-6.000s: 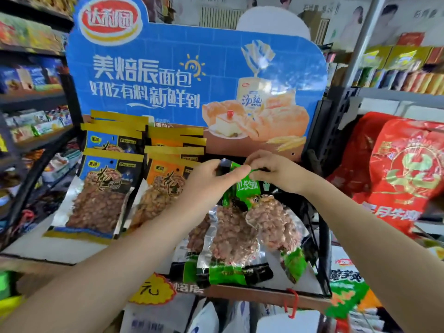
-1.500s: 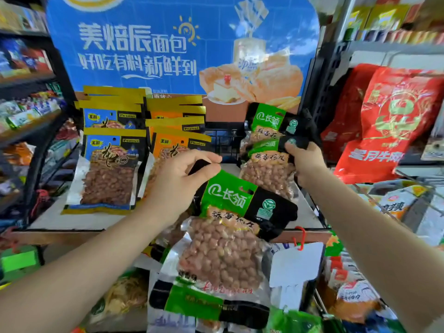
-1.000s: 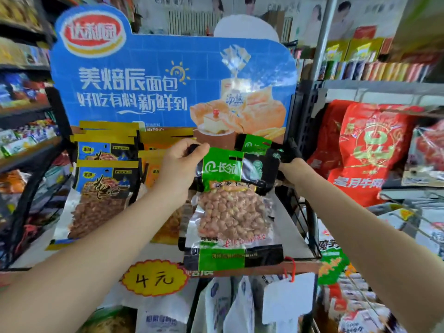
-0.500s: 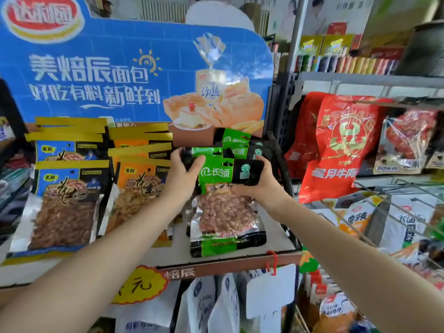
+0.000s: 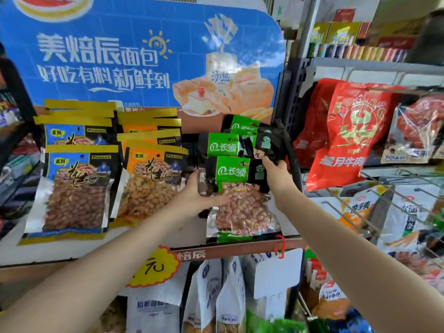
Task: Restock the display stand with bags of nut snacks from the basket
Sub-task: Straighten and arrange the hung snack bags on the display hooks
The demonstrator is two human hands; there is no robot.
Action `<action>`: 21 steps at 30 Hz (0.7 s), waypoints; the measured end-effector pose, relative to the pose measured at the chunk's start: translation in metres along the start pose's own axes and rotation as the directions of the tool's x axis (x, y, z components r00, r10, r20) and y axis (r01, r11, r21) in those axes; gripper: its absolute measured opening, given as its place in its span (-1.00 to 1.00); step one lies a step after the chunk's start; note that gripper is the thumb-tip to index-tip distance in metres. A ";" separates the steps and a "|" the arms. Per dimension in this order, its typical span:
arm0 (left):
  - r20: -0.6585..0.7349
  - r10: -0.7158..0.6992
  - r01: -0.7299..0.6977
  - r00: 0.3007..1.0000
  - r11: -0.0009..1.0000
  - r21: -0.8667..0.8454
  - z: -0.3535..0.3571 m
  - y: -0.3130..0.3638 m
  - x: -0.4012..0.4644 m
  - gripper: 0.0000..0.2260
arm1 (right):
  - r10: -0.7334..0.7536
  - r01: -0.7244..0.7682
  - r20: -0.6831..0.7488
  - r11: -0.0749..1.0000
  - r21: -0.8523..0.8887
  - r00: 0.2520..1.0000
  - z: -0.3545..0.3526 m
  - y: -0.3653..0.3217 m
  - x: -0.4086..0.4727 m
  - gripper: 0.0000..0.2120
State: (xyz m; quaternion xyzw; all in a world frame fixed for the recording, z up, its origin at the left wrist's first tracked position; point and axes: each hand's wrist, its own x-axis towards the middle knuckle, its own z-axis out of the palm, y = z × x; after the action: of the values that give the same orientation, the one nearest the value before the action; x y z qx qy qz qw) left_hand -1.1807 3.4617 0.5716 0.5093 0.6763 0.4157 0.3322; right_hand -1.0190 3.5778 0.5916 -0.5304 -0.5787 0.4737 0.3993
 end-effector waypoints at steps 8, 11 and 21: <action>0.020 0.065 -0.066 0.998 0.998 0.020 0.001 0.001 0.008 -0.09 | -0.041 -0.056 0.286 0.945 0.322 0.957 -0.003 0.010 0.042 -0.16; 0.075 0.026 -0.029 0.997 0.999 0.038 0.009 -0.002 0.010 -0.05 | -0.065 0.002 0.259 0.972 0.236 0.964 -0.005 -0.012 0.024 -0.36; 0.113 -0.091 0.097 0.989 0.994 -0.048 0.006 0.002 0.024 0.24 | 0.020 -0.072 0.239 0.975 0.211 0.971 -0.008 -0.024 0.040 0.05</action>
State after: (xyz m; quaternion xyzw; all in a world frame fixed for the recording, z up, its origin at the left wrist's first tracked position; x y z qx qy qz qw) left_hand -1.1804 3.4866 0.5700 0.4901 0.6686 0.3888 0.4019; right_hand -1.0213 3.6185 0.6153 -0.4368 -0.5539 0.6031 0.3724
